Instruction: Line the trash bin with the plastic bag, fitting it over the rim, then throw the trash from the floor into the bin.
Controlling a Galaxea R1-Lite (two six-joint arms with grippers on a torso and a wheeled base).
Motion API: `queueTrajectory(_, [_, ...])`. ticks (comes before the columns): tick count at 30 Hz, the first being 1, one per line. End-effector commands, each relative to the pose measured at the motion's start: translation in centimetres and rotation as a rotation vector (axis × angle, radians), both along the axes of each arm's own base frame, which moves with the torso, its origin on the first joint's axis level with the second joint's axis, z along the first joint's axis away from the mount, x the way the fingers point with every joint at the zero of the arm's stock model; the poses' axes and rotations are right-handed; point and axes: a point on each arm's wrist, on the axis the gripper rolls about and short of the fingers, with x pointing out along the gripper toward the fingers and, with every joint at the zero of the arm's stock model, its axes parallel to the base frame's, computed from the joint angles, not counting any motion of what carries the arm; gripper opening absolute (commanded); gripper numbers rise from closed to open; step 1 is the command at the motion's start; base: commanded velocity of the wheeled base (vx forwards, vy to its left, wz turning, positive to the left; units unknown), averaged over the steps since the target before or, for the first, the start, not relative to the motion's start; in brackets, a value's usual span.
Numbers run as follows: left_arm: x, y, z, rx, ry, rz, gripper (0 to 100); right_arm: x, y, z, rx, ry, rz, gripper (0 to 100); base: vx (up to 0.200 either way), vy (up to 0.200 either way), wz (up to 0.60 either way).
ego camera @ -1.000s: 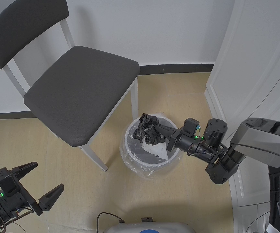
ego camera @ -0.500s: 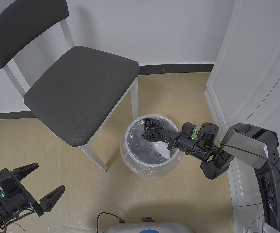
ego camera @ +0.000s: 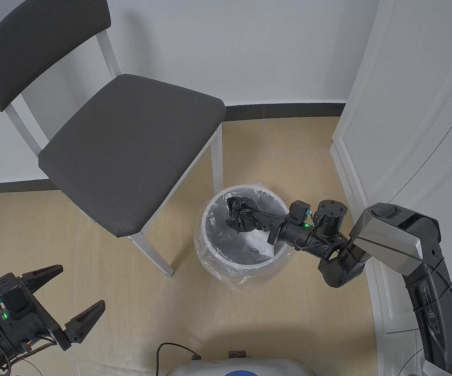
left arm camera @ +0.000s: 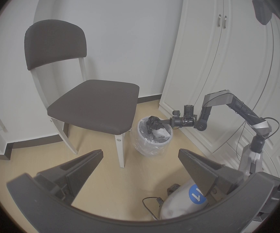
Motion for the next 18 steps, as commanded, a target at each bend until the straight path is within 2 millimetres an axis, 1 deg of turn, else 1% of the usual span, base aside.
queueTrajectory(1, [0.0,0.0,-0.1,0.004,0.007,-0.001,100,1.0,0.5,1.7,0.018,-0.044,0.009,0,0.000,0.000,0.00])
queueTrajectory(11, [0.2,-0.1,-0.2,0.008,0.015,-0.001,100,2.6,1.5,0.0,0.027,-0.065,0.015,0,0.000,0.000,0.00])
queueTrajectory(16, [0.2,-0.1,-0.2,0.009,0.018,-0.001,100,2.7,1.3,0.0,0.029,-0.069,0.012,0,0.000,0.000,0.00])
queueTrajectory(18, [0.2,-0.1,-0.2,0.009,0.019,-0.001,100,2.6,1.0,-0.2,0.026,-0.064,0.006,0,0.000,0.000,0.00])
